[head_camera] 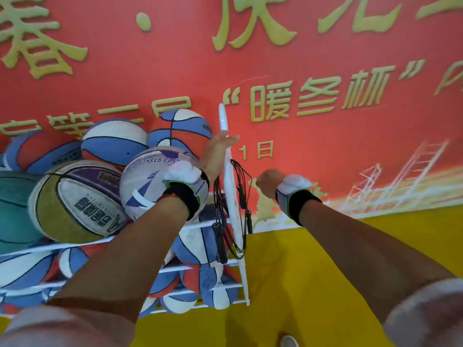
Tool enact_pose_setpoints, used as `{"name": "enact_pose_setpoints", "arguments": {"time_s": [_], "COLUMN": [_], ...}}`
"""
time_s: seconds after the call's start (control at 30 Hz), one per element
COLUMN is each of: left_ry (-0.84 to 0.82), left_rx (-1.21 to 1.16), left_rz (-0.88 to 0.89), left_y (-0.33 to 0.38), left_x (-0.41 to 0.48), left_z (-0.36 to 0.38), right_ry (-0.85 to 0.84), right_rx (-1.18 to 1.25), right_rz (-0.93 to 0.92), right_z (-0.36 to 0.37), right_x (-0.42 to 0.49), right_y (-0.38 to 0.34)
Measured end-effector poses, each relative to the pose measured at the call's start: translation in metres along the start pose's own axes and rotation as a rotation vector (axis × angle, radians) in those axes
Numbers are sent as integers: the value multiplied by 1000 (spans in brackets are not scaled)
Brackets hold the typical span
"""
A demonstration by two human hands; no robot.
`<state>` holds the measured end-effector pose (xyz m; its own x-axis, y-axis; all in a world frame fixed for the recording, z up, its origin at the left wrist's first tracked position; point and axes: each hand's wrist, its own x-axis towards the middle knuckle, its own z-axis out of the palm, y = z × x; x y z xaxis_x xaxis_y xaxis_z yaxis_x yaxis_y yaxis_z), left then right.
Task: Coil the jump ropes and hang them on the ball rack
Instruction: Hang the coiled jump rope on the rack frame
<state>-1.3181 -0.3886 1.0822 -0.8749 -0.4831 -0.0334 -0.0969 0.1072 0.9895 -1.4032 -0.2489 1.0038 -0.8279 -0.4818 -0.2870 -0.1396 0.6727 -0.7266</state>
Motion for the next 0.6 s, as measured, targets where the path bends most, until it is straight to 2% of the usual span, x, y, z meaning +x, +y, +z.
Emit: {"name": "enact_pose_setpoints", "arguments": {"time_s": [0.07, 0.2, 0.3, 0.43, 0.6], "left_ry": [18, 142, 105, -79, -196], "left_rx": [129, 202, 220, 149, 25], "left_rz": [104, 272, 329, 237, 62], "left_y": [-2, -6, -5, -14, -29], "left_x": [-13, -48, -77, -110, -158], "left_z": [9, 29, 51, 99, 166], "right_ry": [63, 143, 207, 301, 428], "right_rx": [61, 88, 76, 94, 346], "right_rz": [26, 103, 188, 296, 403], "right_z": [-2, -7, -18, -31, -47], "right_x": [-21, -70, -113, -168, -240], "right_y": [12, 40, 63, 109, 167]}}
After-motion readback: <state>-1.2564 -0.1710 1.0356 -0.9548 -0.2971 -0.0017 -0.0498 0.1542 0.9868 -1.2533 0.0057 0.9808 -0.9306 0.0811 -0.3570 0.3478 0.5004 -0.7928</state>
